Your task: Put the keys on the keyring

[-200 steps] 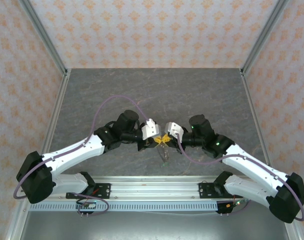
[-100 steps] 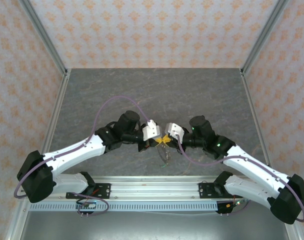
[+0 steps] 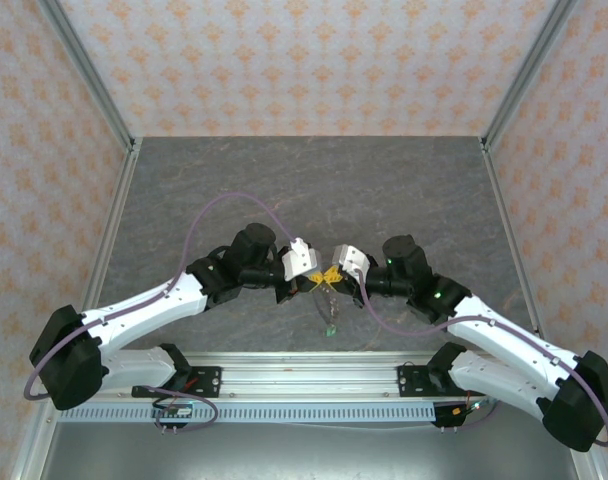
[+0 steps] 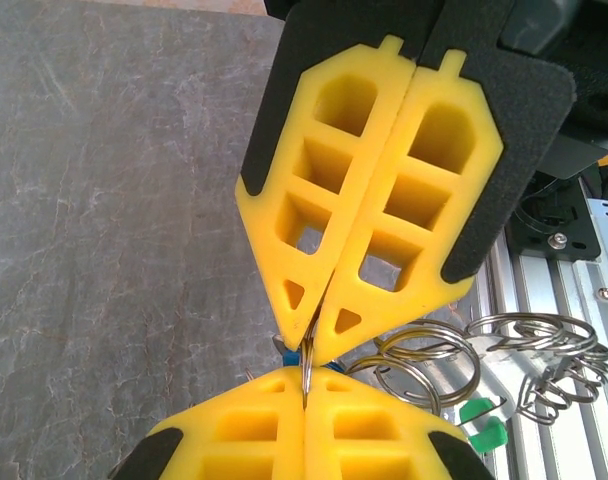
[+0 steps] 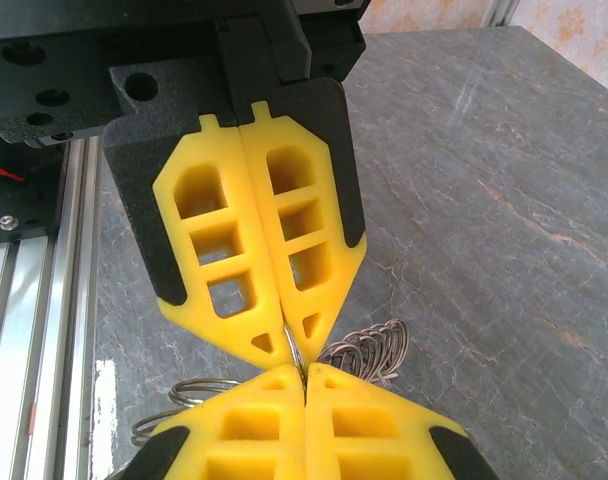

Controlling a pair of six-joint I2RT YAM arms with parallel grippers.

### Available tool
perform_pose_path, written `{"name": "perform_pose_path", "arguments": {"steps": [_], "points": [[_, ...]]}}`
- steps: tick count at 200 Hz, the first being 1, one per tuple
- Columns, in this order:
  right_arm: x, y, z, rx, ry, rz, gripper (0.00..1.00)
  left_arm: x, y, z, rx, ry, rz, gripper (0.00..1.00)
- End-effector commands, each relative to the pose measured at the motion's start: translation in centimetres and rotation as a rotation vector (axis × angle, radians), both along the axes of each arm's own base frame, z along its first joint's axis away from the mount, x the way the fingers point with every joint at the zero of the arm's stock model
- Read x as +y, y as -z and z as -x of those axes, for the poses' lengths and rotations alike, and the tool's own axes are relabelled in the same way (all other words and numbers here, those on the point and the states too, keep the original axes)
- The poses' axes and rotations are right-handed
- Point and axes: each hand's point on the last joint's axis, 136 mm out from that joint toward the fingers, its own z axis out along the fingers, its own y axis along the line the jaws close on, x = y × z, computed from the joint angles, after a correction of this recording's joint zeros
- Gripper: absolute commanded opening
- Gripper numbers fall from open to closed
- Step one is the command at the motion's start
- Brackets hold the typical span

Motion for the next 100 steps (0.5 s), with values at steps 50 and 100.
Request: {"name": "perform_pose_path", "arguments": {"steps": [50, 100], "points": [[0.7, -1.4, 0.2, -0.038, -0.012, -0.103, 0.01, -0.6, -1.7, -0.4, -0.041, -0.007, 0.070, 0.00], [0.5, -0.5, 0.2, -0.003, 0.009, -0.151, 0.12, -0.6, -1.9, -0.2, -0.046, 0.001, 0.082, 0.00]]}}
